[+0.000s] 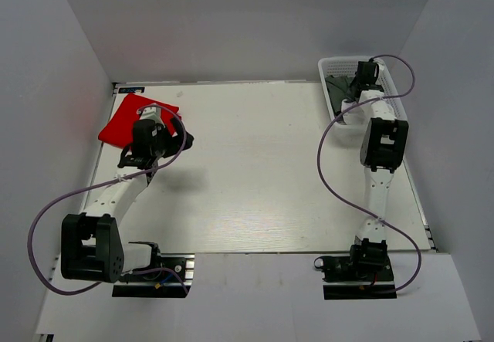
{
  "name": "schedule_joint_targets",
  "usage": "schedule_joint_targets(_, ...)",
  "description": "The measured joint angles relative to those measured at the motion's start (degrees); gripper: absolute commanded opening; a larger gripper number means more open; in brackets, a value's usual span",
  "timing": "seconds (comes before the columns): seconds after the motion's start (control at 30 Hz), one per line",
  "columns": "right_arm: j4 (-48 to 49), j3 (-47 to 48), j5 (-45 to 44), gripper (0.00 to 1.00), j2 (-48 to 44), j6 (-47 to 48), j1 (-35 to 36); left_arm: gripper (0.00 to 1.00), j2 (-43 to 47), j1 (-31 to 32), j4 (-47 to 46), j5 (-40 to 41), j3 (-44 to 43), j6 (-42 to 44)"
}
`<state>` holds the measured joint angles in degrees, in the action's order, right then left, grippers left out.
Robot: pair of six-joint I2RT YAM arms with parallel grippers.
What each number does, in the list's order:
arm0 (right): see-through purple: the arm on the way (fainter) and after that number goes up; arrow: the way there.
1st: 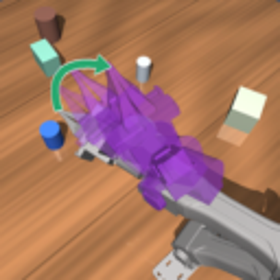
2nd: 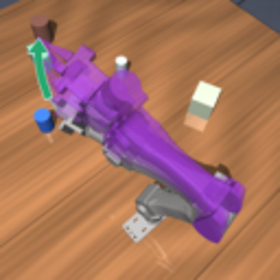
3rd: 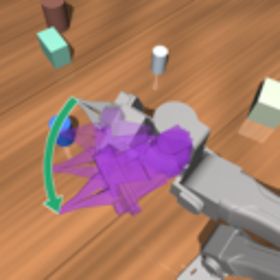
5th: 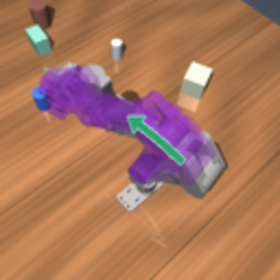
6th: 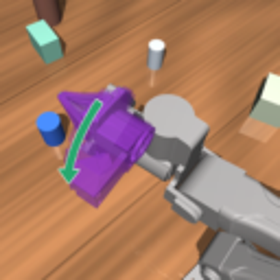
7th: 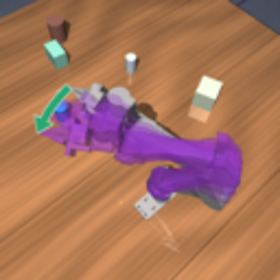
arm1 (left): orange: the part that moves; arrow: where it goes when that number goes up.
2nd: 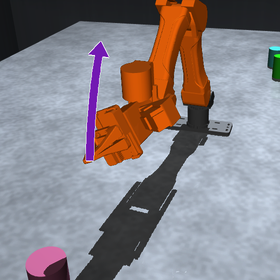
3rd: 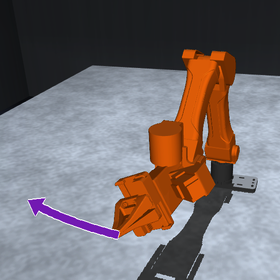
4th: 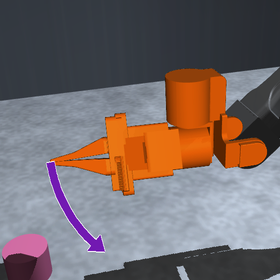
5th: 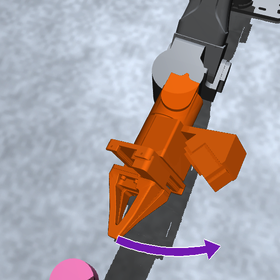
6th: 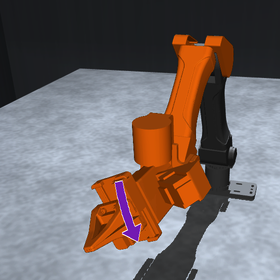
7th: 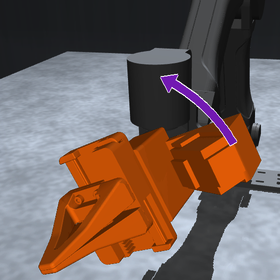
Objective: Fold and stack the t-shirts
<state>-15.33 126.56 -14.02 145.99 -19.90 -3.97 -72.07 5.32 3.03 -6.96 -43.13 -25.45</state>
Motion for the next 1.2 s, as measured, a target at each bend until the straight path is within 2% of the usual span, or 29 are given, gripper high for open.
schedule_joint_targets(0.13, 2.73, -3.23, 1.49, 0.00, -1.40, -0.66, -0.68, 1.00, -0.02, 0.00, 0.13, 0.04, -0.11, 0.04)
schedule_joint_targets(0.33, 2.84, -10.51, 2.34, 0.00, -10.10, 2.45, -0.68, 1.00, 0.72, 0.00, 0.46, -0.02, -0.55, 0.42)
schedule_joint_targets(0.63, 5.09, -19.54, 4.46, 0.00, -35.89, 7.93, -0.61, 1.00, 7.74, 0.00, 0.42, -0.63, -0.42, 0.59)
schedule_joint_targets(0.77, 6.64, -19.58, 5.16, 0.00, -43.17, 9.14, -0.61, 1.00, 10.12, 0.00, 0.44, -1.03, -0.33, 0.59)
schedule_joint_targets(0.9, 7.41, -19.54, 6.78, 0.00, -46.36, 9.90, -0.63, 1.00, 12.33, 0.00, 0.42, -1.20, 0.37, 0.59)
schedule_joint_targets(1.2, 4.28, -15.28, 9.60, 0.00, -45.90, 11.04, -0.63, 1.00, 12.87, 0.00, 0.55, -1.68, 0.66, 0.59)
